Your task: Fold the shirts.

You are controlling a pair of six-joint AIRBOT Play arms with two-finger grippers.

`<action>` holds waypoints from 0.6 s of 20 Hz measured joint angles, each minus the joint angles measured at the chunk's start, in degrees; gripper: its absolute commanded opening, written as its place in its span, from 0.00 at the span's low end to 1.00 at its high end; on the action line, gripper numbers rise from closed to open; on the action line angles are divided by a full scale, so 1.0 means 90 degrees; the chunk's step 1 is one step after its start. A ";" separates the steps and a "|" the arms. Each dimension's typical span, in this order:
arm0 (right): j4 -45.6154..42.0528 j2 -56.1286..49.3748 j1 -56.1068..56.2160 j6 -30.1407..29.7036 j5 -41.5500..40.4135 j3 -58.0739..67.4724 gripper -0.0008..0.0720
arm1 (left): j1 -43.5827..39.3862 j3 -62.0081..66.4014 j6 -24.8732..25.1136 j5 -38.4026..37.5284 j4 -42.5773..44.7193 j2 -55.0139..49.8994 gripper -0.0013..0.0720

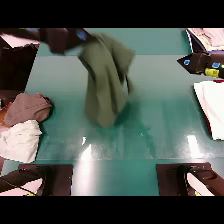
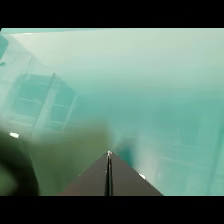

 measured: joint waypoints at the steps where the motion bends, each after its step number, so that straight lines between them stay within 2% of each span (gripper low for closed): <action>1: 0.0002 0.0000 0.0012 0.0000 0.0019 0.0000 0.04 | -0.0117 -0.0248 0.0022 0.0005 0.0087 -0.0049 0.05; 3: 0.0000 0.0000 0.0029 0.0000 0.0073 0.0000 0.04 | -0.0257 -0.0750 0.0039 0.0070 0.0376 -0.0172 0.07; 4: -0.0002 0.0000 0.0036 0.0000 0.0109 0.0000 0.04 | -0.0282 -0.0969 0.0010 0.0104 0.0595 -0.0243 0.40; 5: -0.0002 0.0000 0.0041 0.0000 0.0129 0.0000 0.04 | -0.0279 -0.1122 -0.0058 0.0168 0.0794 -0.0304 0.78; 6: -0.0010 0.0000 0.0041 0.0000 0.0148 0.0000 0.04 | -0.0238 -0.1234 -0.0138 0.0194 0.0957 -0.0342 0.84; 12: -0.0039 0.0000 0.0041 0.0000 0.0192 0.0000 0.04 | 0.0877 -0.1766 -0.0617 -0.0393 0.1515 -0.0233 0.84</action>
